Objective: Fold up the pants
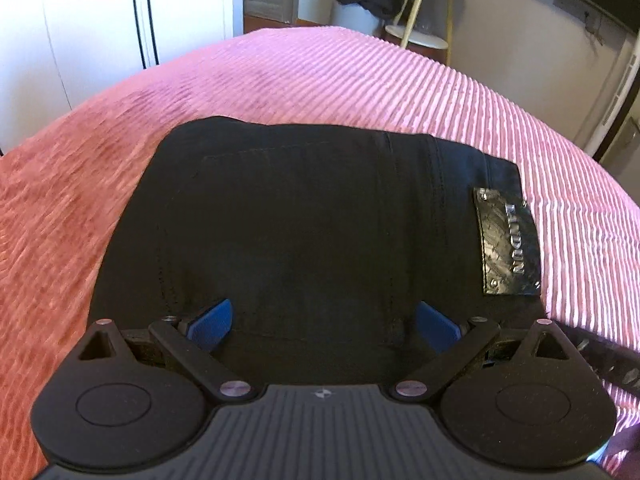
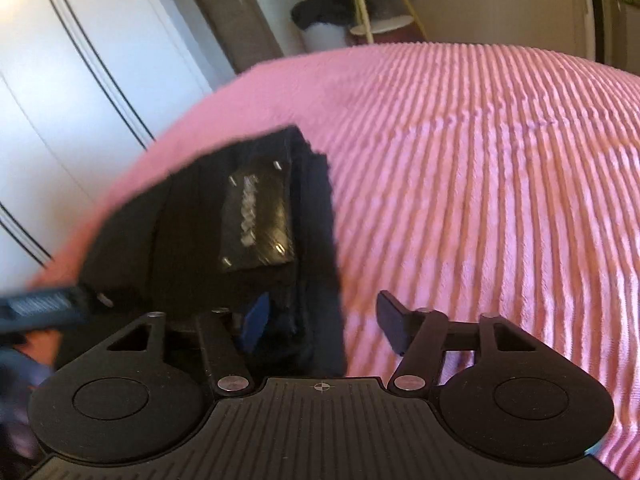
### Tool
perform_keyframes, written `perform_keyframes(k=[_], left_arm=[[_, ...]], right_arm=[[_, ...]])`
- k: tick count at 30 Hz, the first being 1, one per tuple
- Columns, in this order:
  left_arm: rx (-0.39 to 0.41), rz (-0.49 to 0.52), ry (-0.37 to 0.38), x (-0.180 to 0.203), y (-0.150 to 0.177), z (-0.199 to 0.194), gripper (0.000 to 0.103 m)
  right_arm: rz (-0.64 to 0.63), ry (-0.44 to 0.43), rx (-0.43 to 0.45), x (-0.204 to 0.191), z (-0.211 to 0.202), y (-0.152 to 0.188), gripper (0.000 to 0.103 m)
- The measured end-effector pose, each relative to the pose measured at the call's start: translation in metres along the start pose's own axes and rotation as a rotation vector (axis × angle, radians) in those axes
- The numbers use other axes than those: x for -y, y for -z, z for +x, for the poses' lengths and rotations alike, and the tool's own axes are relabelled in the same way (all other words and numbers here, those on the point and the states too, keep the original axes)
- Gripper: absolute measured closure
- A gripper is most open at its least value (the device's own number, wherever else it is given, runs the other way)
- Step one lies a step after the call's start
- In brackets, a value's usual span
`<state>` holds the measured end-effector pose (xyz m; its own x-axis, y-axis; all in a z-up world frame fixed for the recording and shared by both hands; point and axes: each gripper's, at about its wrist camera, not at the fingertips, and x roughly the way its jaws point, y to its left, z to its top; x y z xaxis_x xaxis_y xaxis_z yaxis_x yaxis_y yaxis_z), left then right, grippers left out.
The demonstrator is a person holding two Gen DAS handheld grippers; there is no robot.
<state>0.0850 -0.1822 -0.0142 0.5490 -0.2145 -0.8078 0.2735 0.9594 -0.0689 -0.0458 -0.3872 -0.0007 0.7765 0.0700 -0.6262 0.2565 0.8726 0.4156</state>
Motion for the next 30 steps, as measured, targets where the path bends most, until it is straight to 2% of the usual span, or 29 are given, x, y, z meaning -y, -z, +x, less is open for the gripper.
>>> perform_keyframes(k=[3,6,7,10,13,16,18,21,25,26,28,30], left_arm=[[-0.027,0.029,-0.004,0.004,0.0,0.012,0.004],[-0.026,0.052,0.013,0.007,0.002,0.014,0.004],[-0.022,0.065,0.015,0.01,0.002,0.015,0.004],[-0.042,0.138,-0.045,0.023,0.005,0.022,0.004],[-0.033,0.157,-0.073,0.033,0.007,0.028,0.004],[-0.02,0.199,-0.139,0.044,0.012,0.034,0.004],[-0.009,0.204,-0.146,0.045,0.013,0.034,0.004],[-0.003,0.114,-0.056,0.026,0.008,0.026,0.004],[-0.002,-0.135,0.188,-0.034,-0.004,0.005,0.004],[0.001,-0.194,0.218,-0.053,-0.007,0.0,0.004],[0.056,-0.245,0.192,-0.09,-0.008,-0.014,0.004],[0.117,-0.252,0.102,-0.127,-0.007,-0.025,0.004]], right_arm=[[-0.011,-0.04,0.003,-0.001,0.0,-0.004,0.041],[0.103,-0.063,-0.095,0.018,0.015,-0.008,0.039],[0.155,-0.078,-0.133,0.027,0.021,-0.009,0.033],[0.266,-0.128,-0.174,0.044,0.028,-0.012,0.03],[0.306,-0.162,-0.194,0.052,0.034,-0.015,0.027],[0.329,-0.189,-0.201,0.055,0.039,-0.015,0.023],[0.33,-0.214,-0.205,0.057,0.04,-0.017,0.018],[0.315,-0.253,-0.219,0.052,0.045,-0.017,0.015],[0.314,-0.271,-0.218,0.051,0.048,-0.017,0.011],[0.318,-0.275,-0.217,0.052,0.05,-0.017,0.011],[0.326,-0.287,-0.217,0.055,0.049,-0.017,0.011],[0.342,-0.308,-0.215,0.058,0.048,-0.017,0.011]])
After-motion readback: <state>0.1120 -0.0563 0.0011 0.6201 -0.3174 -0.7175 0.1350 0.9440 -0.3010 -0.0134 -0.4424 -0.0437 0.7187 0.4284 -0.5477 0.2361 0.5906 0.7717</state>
